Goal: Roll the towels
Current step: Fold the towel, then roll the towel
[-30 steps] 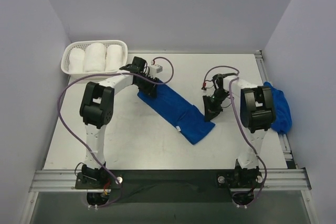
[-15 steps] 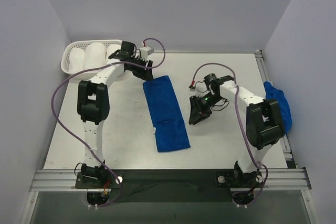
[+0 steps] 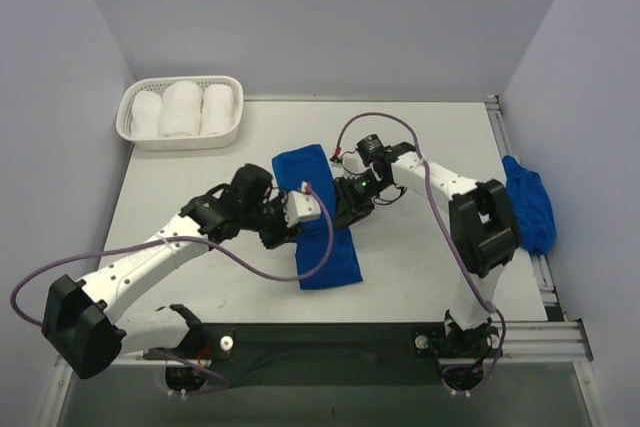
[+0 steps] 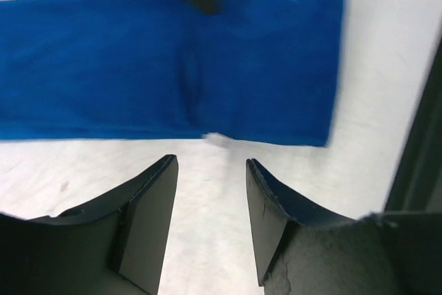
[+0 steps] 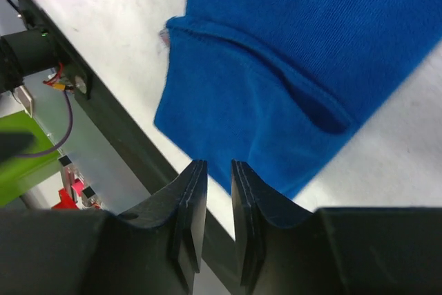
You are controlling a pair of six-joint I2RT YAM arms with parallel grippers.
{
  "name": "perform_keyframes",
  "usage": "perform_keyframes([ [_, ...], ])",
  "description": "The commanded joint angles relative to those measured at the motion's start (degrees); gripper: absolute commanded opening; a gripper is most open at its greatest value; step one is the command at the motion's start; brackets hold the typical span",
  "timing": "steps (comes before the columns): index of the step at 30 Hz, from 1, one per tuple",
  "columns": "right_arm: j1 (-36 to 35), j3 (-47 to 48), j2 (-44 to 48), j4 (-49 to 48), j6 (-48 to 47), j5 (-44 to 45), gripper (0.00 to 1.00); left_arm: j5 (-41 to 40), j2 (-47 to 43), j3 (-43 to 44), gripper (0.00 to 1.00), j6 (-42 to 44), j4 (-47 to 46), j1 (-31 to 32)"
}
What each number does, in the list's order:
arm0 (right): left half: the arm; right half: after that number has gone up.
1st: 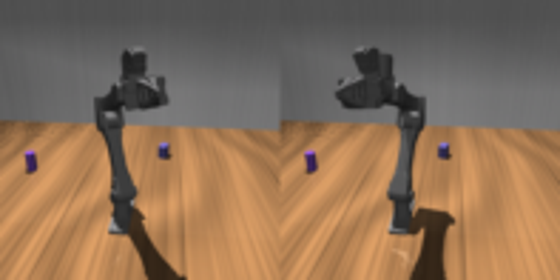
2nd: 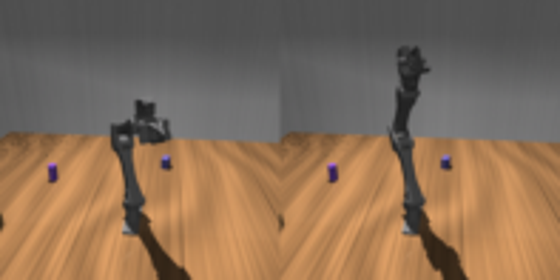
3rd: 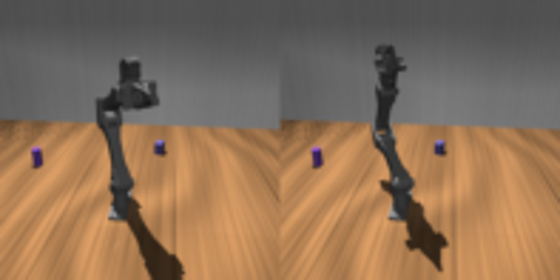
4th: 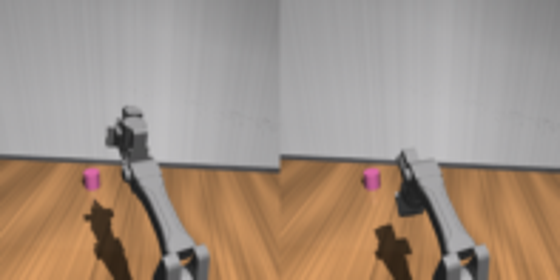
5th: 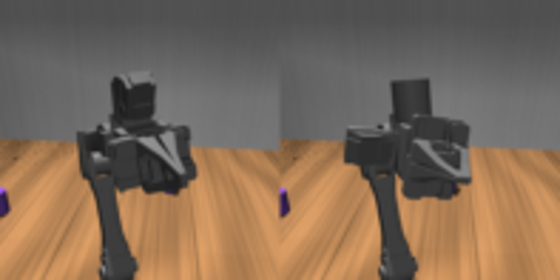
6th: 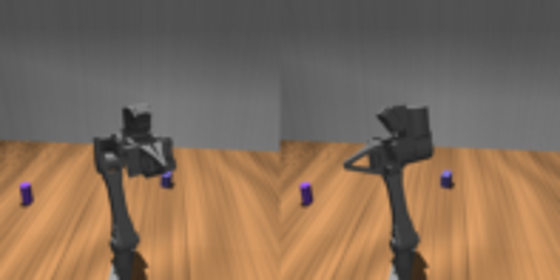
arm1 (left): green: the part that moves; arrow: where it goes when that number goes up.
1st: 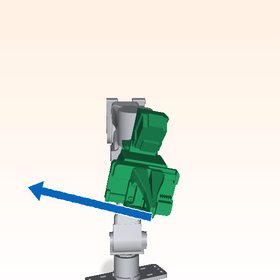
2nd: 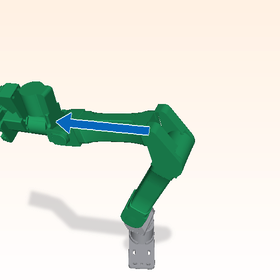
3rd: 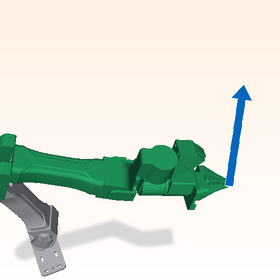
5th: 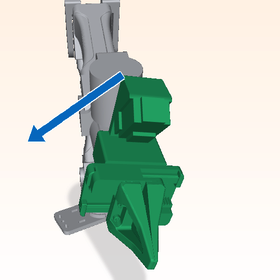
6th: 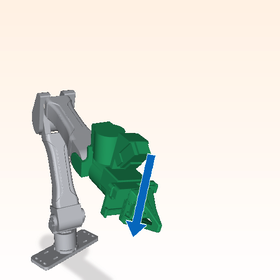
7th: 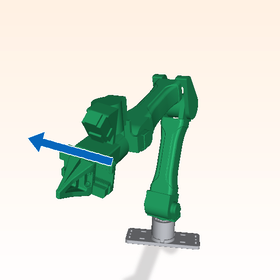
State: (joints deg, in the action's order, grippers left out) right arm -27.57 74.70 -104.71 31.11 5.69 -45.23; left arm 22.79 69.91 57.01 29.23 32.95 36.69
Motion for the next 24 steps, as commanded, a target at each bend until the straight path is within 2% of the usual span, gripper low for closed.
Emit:
perform_keyframes([
  [1, -0.29, -0.07, -4.97, -2.81, 2.21, -1.08, 0.21, -14.51, -2.14, -6.20, 0.55, 4.96, 1.86, 11.27],
  [2, -0.29, -0.16, -7.24, -3.33, 2.91, -1.17, 0.20, -16.26, -2.23, -7.00, 0.55, 4.43, 0.99, 16.52],
  [5, -0.38, -0.87, -10.42, -5.18, 3.27, -1.09, 0.19, -20.40, -0.40, -8.32, 0.55, 2.41, -0.86, 24.80],
  [9, -0.29, -1.57, -11.75, -5.80, 3.45, -0.65, 0.18, -24.19, 5.74, -8.24, 0.56, 1.44, -3.77, 30.97],
  [18, -0.29, -1.48, -12.10, -5.71, 3.45, -0.12, 0.18, -25.60, 16.57, -5.86, 0.55, 0.30, -9.39, 32.92],
  [21, -0.20, -1.75, -12.01, -5.71, 3.53, -0.12, 0.18, -26.04, 19.03, -6.83, 0.50, 0.03, -11.68, 32.92],
  [24, -0.29, -2.62, -11.58, -5.71, 3.10, -0.03, 0.18, -25.78, 20.79, -7.79, 0.37, -0.23, -11.86, 32.92],
])
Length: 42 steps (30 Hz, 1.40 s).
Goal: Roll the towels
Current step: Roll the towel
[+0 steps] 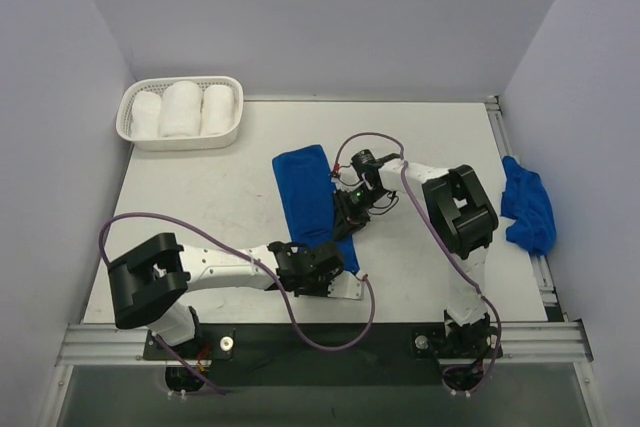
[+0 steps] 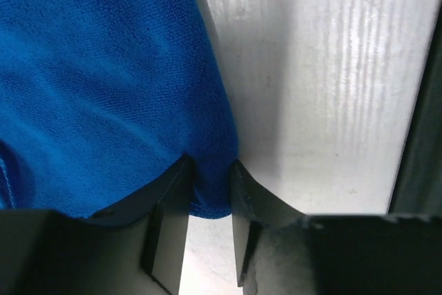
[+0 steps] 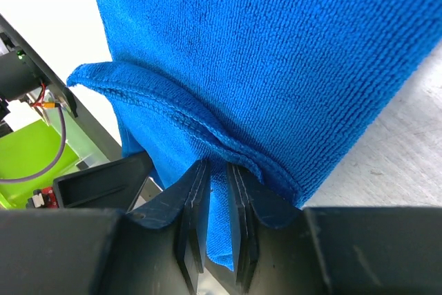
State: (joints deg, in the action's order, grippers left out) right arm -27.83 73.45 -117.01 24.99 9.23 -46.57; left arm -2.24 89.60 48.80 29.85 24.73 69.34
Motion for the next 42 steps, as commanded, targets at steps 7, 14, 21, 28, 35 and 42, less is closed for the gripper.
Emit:
perform_keyframes([
  [7, -0.55, -4.80, 3.80, 0.32, -0.45, -0.98, 0.18, 7.05, -4.17, -3.00, 0.01, 0.65, 0.57, -0.26],
  [14, 2.07, -2.44, 11.01, 1.28, 0.43, -2.21, 0.28, 23.64, -8.83, 0.76, 0.00, 0.83, 8.29, -9.64],
  [21, 9.10, 3.10, 12.68, 6.46, -2.73, -3.35, 0.57, 39.21, -4.36, 11.14, 0.00, -0.66, 15.08, -24.67],
  [28, 10.96, 3.02, 14.70, 8.67, -4.93, -3.79, 0.57, 48.03, 7.07, 20.63, 0.00, -1.81, 18.51, -36.63],
  [35, 10.35, 1.52, 15.15, 8.06, -3.88, -5.55, 0.50, 47.86, 18.84, 26.17, 0.00, -3.21, 18.51, -41.30],
  [42, 7.28, 0.73, 13.04, 5.77, 1.04, -11.17, 0.27, 48.55, 22.37, 26.70, 0.03, -6.55, 16.14, -43.58],
])
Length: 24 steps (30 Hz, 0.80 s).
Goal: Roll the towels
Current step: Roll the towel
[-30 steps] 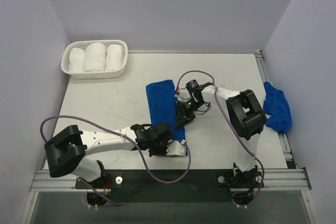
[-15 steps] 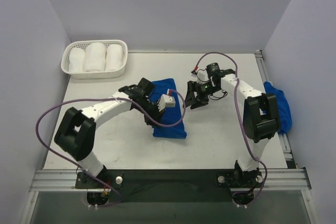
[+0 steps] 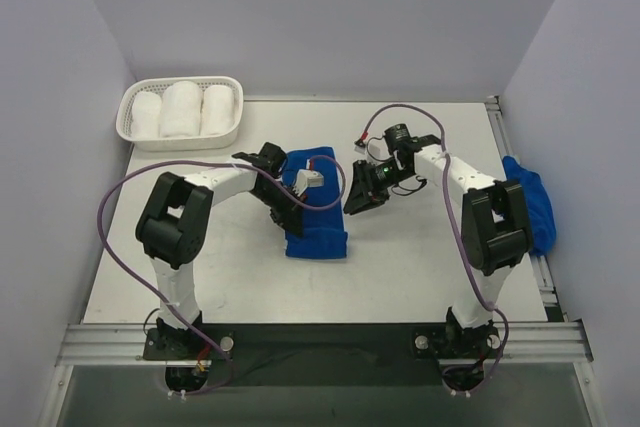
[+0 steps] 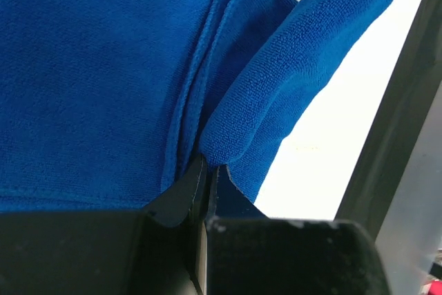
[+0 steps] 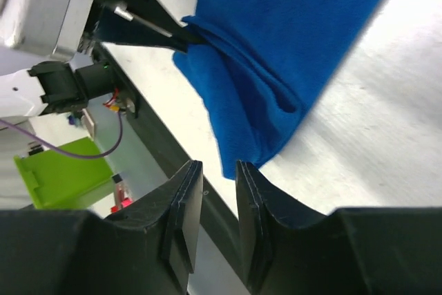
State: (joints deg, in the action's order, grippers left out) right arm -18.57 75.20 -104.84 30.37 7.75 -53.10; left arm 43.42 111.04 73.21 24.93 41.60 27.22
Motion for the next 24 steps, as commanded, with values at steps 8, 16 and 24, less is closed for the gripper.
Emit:
perform_keyframes([
  [8, -4.64, -2.25, -0.81, -2.86, 5.61, -6.14, 0.25, 7.55, -0.46, 1.59, 0.06, -4.01, -1.17, -4.98],
  [16, -4.63, 0.65, 0.25, -2.86, 7.46, -6.49, 0.26, 7.29, -3.03, -0.61, 0.09, -6.99, -1.18, -6.48],
  [24, -5.51, 0.47, -0.28, -2.86, 7.37, -7.19, 0.26, 6.68, -3.65, -3.07, 0.11, -7.61, -1.17, -7.97],
])
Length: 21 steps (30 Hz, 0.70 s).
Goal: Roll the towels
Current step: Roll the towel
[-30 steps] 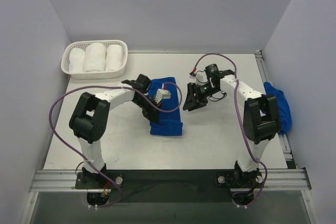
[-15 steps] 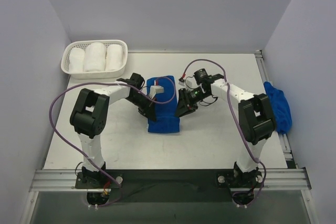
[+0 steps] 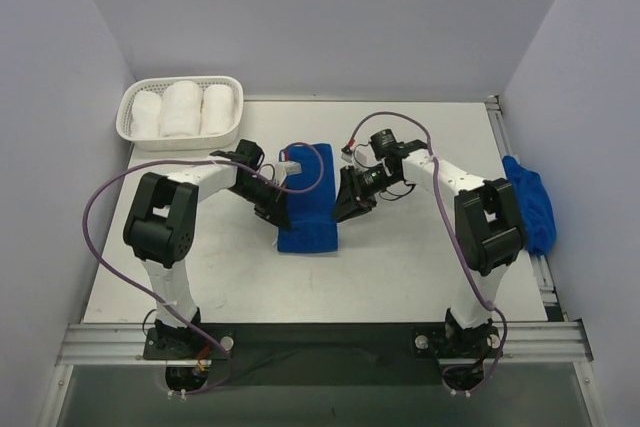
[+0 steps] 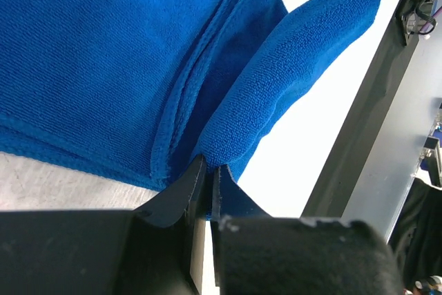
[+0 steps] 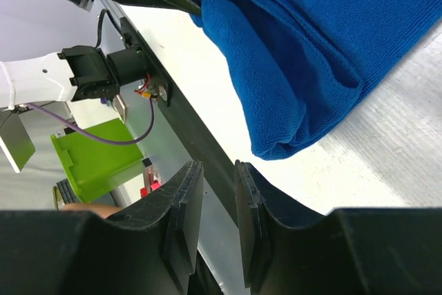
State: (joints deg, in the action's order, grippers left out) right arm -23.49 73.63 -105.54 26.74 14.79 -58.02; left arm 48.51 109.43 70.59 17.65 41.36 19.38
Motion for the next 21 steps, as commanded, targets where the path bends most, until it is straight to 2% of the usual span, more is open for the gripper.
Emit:
perform_keyframes([
  [1, -0.77, 2.31, 0.07, 0.77, 0.50, -2.62, 0.26, 1.41, -1.59, -0.45, 0.11, -0.34, -1.02, -0.13],
  [8, -3.85, 3.46, -1.69, -0.20, 2.79, -3.50, 0.26, 0.18, 3.33, 0.95, 0.17, -2.27, -2.96, -0.83],
  [17, -4.99, 3.54, -10.91, -3.45, 6.66, -0.61, 0.26, 1.15, 5.10, 2.01, 0.19, -2.36, -3.13, -1.53],
  [18, -5.08, 3.72, -12.75, -3.45, 6.66, 0.09, 0.25, 1.32, 4.92, 1.84, 0.24, -1.92, -3.04, -1.88],
  [21, -4.99, 3.19, -14.95, -3.28, 6.48, 3.96, 0.25, 0.98, 2.55, -0.27, 0.32, 0.44, -3.13, -2.59],
])
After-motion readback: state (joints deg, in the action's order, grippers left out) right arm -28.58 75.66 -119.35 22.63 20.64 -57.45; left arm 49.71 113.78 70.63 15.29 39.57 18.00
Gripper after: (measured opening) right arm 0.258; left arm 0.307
